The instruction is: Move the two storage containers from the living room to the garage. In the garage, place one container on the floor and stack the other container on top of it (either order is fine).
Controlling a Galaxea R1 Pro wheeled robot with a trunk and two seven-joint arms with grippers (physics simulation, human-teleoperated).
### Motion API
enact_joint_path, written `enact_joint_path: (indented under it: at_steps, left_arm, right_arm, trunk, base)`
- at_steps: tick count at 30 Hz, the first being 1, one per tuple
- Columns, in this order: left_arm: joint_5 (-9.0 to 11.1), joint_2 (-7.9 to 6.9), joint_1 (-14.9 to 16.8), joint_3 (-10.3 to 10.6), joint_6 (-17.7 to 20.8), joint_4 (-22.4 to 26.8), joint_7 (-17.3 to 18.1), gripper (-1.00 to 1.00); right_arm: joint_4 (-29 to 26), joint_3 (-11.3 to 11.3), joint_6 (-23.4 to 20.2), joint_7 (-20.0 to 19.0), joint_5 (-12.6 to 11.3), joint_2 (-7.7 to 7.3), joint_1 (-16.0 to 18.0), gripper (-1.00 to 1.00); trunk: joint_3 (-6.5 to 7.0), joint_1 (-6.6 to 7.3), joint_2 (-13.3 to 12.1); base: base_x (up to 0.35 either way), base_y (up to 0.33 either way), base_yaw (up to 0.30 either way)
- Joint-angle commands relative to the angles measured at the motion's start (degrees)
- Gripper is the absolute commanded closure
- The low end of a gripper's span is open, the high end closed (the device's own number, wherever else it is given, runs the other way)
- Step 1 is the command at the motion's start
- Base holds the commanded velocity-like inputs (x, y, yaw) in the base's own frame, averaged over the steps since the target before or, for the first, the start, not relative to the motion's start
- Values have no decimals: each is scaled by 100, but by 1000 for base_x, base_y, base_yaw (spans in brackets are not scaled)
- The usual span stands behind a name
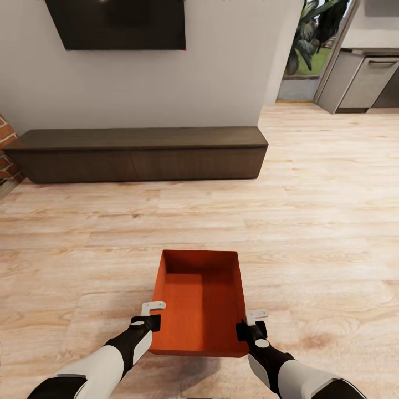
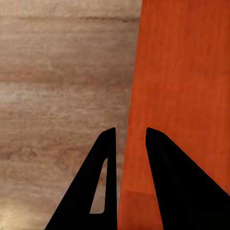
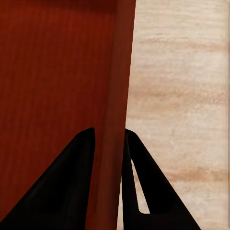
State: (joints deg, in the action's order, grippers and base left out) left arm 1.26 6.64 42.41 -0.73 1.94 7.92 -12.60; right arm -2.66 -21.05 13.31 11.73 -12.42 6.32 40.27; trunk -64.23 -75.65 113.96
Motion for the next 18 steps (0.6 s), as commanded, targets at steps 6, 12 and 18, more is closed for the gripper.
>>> enact_joint_path:
  at_steps: [6,12,18]
  left_arm:
    - [-74,-23,-4,146,22,17,-67,100]
    - [-74,-23,-4,145,25,17,-67,100]
    - [-74,-23,-4,146,25,17,-67,100]
  right_arm:
    - [4,311,40,13,-111,1,7,100]
    - [2,312,38,13,-111,1,7,100]
    - [2,312,40,13,-116,0,7,100]
  trunk:
    - [105,133,-241]
    - [213,265,-481]
    - [320,397,-722]
  base:
    - [0,0,0]
    - [0,0,0]
    - [0,0,0]
